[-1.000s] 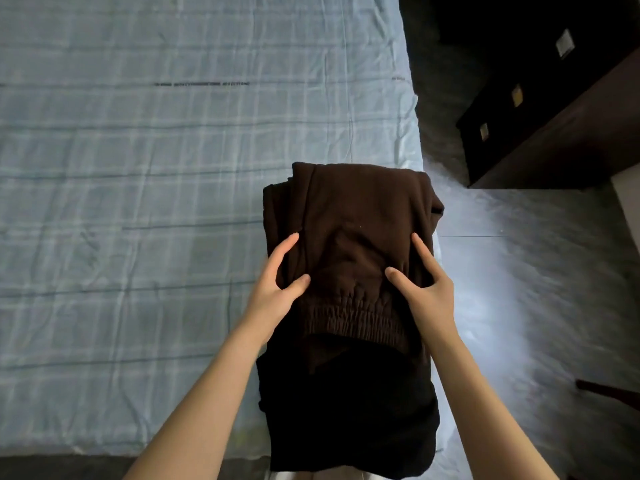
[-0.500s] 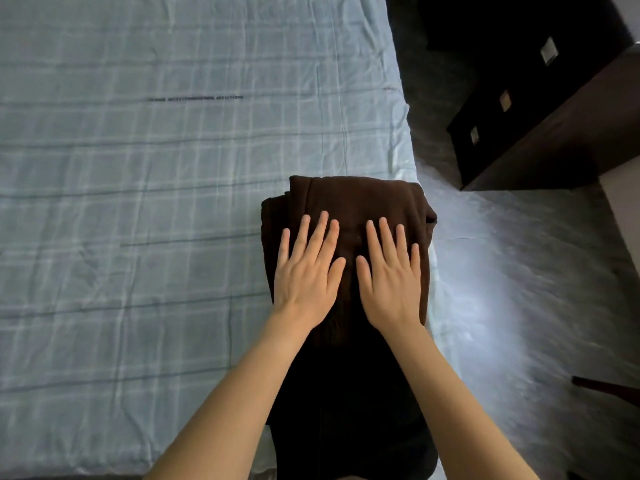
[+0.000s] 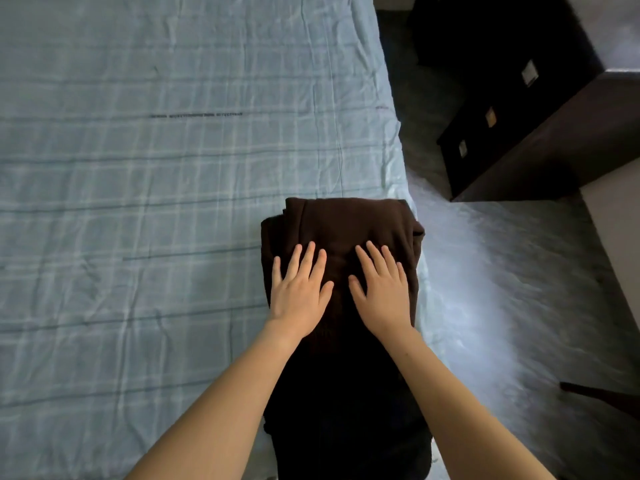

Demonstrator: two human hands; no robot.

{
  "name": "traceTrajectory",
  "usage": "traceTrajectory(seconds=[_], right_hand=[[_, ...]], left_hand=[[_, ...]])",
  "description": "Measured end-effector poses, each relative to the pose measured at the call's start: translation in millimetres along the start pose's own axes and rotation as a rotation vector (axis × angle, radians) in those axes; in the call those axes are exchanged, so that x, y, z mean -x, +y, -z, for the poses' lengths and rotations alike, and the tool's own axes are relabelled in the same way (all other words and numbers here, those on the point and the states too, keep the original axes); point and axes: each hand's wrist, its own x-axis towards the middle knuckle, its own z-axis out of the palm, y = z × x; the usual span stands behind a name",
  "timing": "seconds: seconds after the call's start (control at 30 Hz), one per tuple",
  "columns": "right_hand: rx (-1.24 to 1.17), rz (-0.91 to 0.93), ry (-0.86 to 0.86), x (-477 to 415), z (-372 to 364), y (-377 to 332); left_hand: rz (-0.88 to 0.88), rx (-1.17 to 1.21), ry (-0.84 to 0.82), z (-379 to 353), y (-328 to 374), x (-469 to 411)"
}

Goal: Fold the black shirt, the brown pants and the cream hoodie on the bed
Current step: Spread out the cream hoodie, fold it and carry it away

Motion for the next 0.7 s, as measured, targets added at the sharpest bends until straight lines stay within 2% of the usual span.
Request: traceTrajectory(seconds=[0.07,0.2,0.37,0.57,0.7], right_hand=[[-0.111,-0.02,0.05,1.4,37.2,-16.2],[-0.167,0.106,0.218,30.5,113.7,-60.2],[-0.158,0.278,0.265,97.0,187.1,-103.5],[-0.112,0.458,0.246,176.0,209.1,-107.1],[-0.084,0.546,0.147,216.7,187.4,-108.1]], left_hand=[[-0.042,0.077,0.018,40.7,-0.1,7.9],[-0.155,0.193,0.392,131.0,1.4,56.0],[-0.176,0.206,0.571,208.1,10.8,139.2],[-0.041,0.227,0.752,216.8,29.0,246.5],[0.151,0.224,0.729,185.5,44.3,305.0]])
